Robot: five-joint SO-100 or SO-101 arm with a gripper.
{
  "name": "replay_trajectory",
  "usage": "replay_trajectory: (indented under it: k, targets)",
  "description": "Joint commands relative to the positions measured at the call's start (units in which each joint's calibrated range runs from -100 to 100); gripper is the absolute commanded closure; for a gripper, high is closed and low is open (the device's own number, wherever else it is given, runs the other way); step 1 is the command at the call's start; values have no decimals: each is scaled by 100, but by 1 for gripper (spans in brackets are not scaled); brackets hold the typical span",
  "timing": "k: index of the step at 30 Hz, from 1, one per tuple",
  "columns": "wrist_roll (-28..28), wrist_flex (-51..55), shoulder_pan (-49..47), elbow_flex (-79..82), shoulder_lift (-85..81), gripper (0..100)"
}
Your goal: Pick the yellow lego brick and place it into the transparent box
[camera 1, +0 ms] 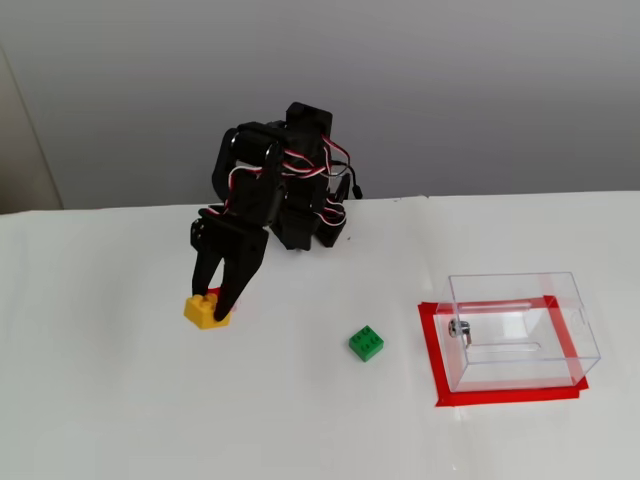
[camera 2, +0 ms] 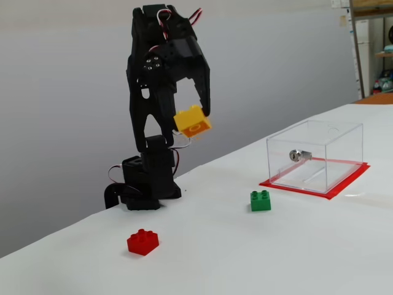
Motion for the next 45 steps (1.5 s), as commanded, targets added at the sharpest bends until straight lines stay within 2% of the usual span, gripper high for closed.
replay_trajectory:
  k: [1, 5, 18, 29, 38, 45]
  targets:
    - [22, 222, -456, -141, -648, 93]
    - [22, 300, -1099, -132, -1022, 93]
    - [43, 213, -4146, -132, -1981, 93]
    - [601, 196, -6667, -51, -1904, 93]
    - [664, -997, -7953, 1188, -1870, 92]
    - [633, -2511, -8560, 2490, -1862, 92]
